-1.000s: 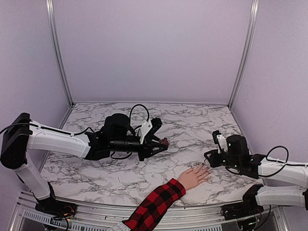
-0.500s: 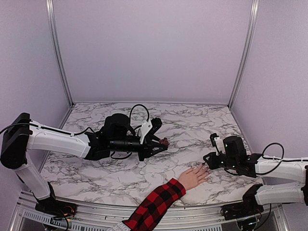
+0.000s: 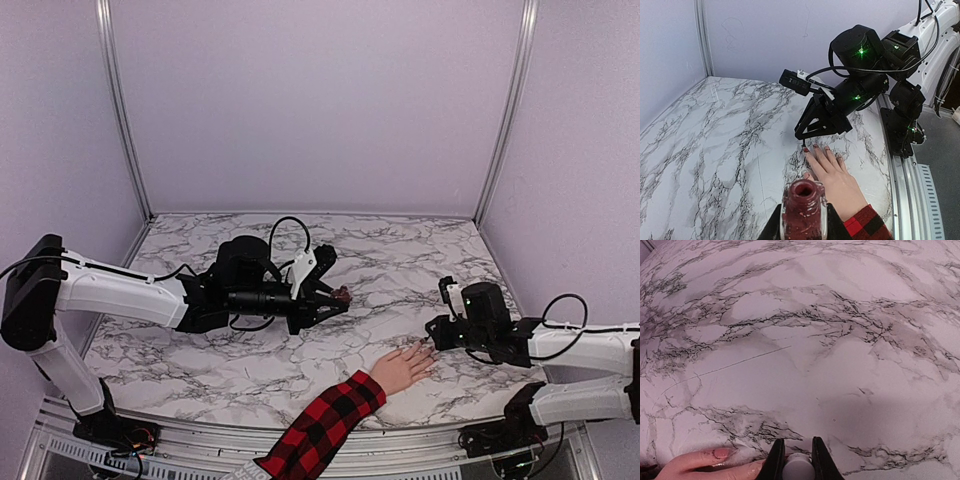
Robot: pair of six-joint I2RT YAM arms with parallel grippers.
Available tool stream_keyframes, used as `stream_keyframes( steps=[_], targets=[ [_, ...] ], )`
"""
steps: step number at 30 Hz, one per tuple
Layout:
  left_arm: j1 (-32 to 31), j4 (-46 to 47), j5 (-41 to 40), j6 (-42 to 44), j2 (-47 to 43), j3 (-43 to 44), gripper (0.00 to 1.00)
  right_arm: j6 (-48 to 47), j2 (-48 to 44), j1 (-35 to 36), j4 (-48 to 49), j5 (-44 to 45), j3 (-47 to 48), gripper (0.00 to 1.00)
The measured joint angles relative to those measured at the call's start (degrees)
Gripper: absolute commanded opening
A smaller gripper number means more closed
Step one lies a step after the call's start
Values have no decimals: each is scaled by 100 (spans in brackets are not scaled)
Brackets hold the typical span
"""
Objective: Paint the nails
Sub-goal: Paint the hand on the nail.
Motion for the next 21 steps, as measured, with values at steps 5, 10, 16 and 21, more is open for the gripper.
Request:
stream_keyframes(
  steps=[5, 10, 16, 21],
  targets=[
    [0, 0, -2, 0, 0, 0, 0, 46, 2, 0, -70, 85, 26, 0],
    [0, 0, -2, 0, 0, 0, 0, 59, -85, 0, -118, 127, 26, 0],
    [2, 0, -2, 0, 0, 0, 0, 48, -619, 0, -118, 129, 7, 0],
    [2, 0, -2, 0, 0, 0, 0, -15, -706, 0, -59, 35, -24, 0]
  ],
)
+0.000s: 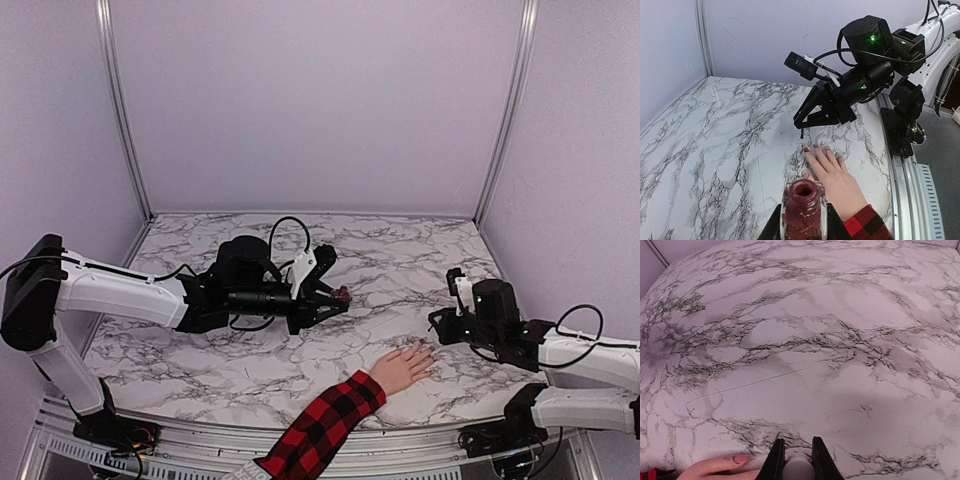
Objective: Paint the nails
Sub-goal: Paint the hand on the nail.
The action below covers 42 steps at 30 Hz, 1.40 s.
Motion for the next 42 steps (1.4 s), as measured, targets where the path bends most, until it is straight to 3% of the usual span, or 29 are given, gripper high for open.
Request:
stream_keyframes(
  steps=[14, 42],
  targets=[
    [0, 0, 0, 0, 0, 0, 0, -160, 382, 0, 96, -396, 2, 0],
    [4, 2, -2, -2, 0, -9, 0, 37, 822, 0, 61, -17, 87, 0]
  ],
)
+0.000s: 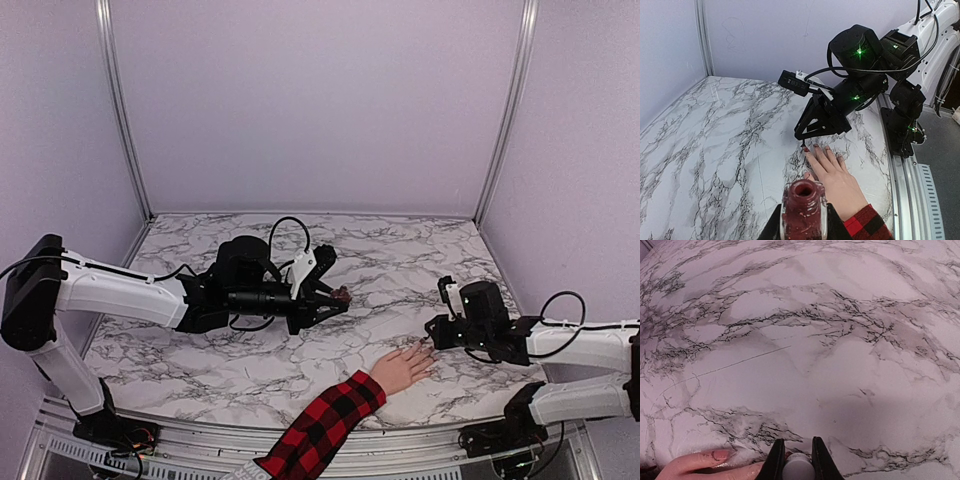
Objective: Paint the nails
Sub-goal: Paint the hand on the nail, then close the cap of the nail polish bottle.
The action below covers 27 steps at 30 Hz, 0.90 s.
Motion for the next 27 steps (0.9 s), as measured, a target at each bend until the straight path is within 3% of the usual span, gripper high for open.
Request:
stream_keyframes(
  steps=[16, 27],
  targets=[
    [4, 50, -2, 4, -7, -48, 0, 133, -214, 0, -149, 243, 0, 0],
    [31, 214, 4, 26, -229, -282, 0, -101, -1036, 0, -188, 138, 28, 0]
  ],
)
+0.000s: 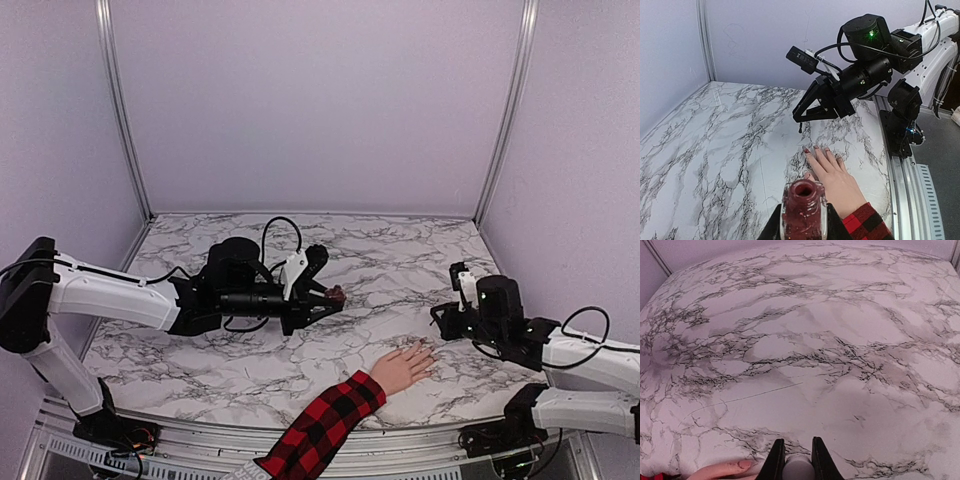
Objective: Paint the nails
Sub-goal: Close the cap of the nail polish bottle.
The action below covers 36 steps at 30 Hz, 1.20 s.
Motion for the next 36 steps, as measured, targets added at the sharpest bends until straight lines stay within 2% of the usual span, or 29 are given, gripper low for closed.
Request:
stream_keyframes(
  steps=[17, 26, 36],
  targets=[
    [-55, 581, 343, -4, -730, -817, 0, -1062, -284, 153, -11, -2529, 1869, 0],
    [-273, 737, 614, -26, -815, -911, 0, -1598, 415, 1283, -289, -3200, 3167, 0],
    [-444, 802, 767, -44, -813, -911, 0, -2179, 1244, 2212, -960, -3598, 3985, 0]
  ],
)
